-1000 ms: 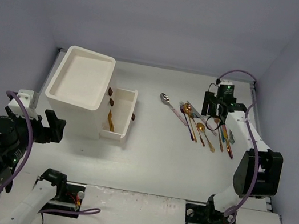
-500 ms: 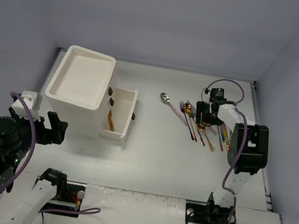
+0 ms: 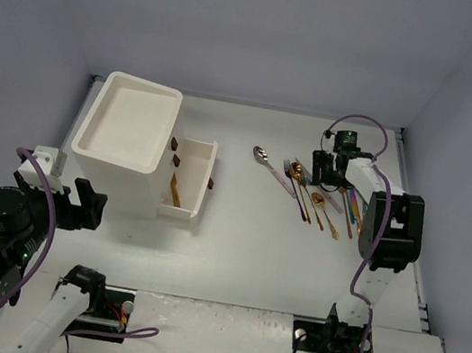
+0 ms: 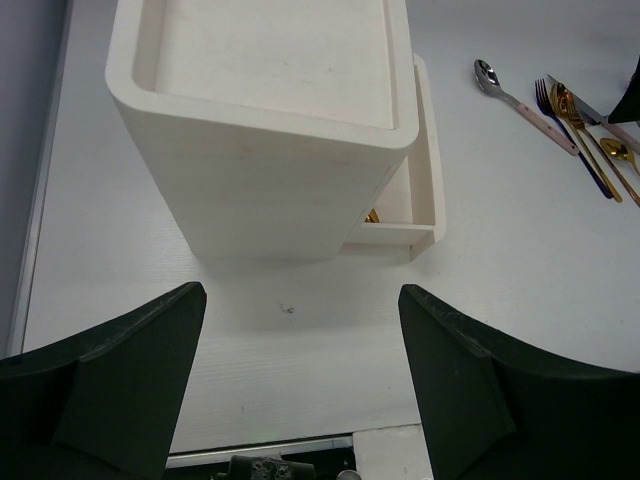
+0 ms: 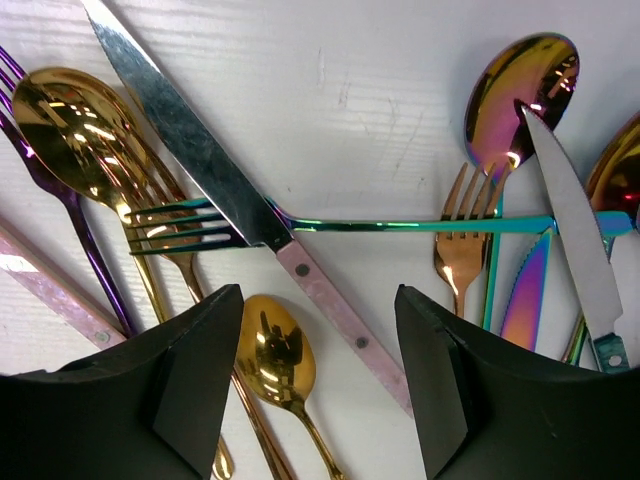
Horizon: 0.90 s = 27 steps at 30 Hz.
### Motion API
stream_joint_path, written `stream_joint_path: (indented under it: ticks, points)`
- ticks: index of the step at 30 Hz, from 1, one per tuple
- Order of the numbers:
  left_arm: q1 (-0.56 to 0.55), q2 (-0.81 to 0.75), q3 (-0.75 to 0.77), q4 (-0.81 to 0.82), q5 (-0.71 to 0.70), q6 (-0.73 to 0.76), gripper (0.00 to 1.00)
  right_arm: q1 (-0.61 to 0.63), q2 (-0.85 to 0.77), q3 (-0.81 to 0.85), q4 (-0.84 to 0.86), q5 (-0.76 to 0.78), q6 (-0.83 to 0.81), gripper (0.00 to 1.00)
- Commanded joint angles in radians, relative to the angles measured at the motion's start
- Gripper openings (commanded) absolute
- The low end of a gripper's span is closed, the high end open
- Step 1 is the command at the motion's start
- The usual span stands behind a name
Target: Sort the eating utensils into containers
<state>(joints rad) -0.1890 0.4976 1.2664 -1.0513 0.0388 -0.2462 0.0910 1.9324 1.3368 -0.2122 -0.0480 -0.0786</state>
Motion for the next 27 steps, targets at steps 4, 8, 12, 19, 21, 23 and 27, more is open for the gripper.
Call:
stream_joint_path:
  ticks: [4,8,12,19,21,23,27]
  points:
    - [-0.004,0.023,-0.014,0.05,-0.001,0.014,0.75,-0.007,0.064,0.029,0.005,-0.04,-0.023,0.58]
    - [-0.004,0.022,-0.028,0.05,0.0,0.015,0.75,-0.007,0.086,0.013,0.005,-0.043,-0.033,0.54]
    - [-0.003,0.024,-0.032,0.051,0.0,0.016,0.75,-0.008,0.089,0.003,0.005,-0.065,-0.035,0.38]
    - [-0.004,0.031,-0.036,0.053,0.003,0.016,0.75,0.008,0.043,-0.008,0.007,-0.04,-0.051,0.09]
    - [-0.003,0.03,-0.036,0.053,0.004,0.015,0.75,0.014,0.016,-0.007,0.006,-0.025,-0.061,0.03]
    - [-0.004,0.03,-0.036,0.053,0.003,0.016,0.75,0.023,-0.012,-0.003,0.006,0.002,-0.072,0.0]
    - [-0.003,0.032,-0.036,0.053,-0.004,0.018,0.75,0.05,-0.066,0.01,0.007,0.045,-0.088,0.0]
